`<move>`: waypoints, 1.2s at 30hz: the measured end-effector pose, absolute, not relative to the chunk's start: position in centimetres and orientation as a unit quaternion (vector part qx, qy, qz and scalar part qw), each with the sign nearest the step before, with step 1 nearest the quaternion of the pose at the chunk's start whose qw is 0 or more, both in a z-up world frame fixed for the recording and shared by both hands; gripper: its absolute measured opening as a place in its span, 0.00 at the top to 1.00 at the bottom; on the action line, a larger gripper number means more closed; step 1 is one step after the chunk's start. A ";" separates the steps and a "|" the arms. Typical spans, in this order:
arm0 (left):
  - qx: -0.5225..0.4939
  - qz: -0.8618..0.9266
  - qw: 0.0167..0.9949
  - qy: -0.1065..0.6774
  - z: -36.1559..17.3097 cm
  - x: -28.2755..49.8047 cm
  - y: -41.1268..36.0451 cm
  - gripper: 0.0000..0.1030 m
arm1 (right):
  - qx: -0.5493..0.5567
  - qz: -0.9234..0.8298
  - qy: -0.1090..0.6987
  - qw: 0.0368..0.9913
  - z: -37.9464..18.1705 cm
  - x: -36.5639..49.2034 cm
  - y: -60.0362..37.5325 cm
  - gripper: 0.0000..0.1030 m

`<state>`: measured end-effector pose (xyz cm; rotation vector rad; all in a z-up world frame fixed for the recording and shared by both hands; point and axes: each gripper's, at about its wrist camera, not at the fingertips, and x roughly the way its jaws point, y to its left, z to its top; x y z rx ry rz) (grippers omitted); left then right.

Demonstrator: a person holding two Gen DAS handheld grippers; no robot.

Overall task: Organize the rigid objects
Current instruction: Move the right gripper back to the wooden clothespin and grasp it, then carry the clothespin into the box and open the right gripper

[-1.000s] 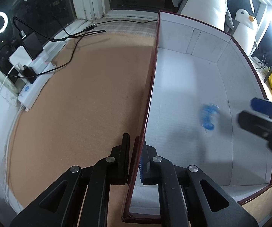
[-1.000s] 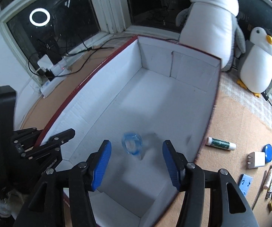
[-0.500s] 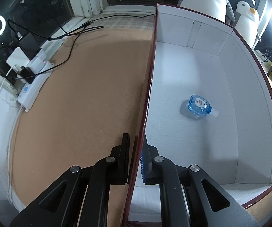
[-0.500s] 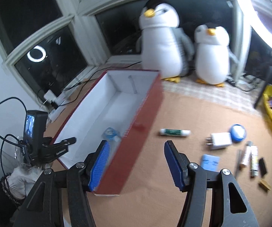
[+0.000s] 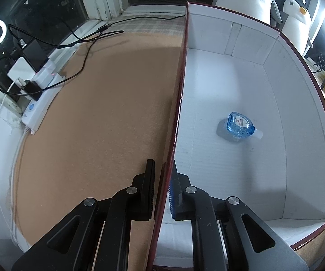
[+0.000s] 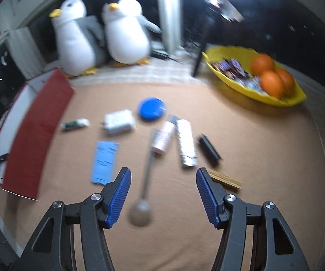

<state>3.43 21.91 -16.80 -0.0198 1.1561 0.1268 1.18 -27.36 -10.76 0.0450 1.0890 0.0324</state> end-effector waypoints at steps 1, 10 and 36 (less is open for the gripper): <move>-0.008 0.061 0.835 0.547 -16.8 3.5 21.9 0.89 | 0.023 0.006 0.526 0.850 -11.6 1.2 -28.6 0.46; -0.005 0.072 0.827 0.558 -17.2 4.0 21.5 0.89 | 0.002 -0.002 0.550 0.835 -14.4 1.5 -31.6 0.54; -0.009 0.083 0.825 0.558 -17.0 3.9 21.4 0.88 | -0.065 0.013 0.594 0.802 -18.0 4.5 -32.7 0.87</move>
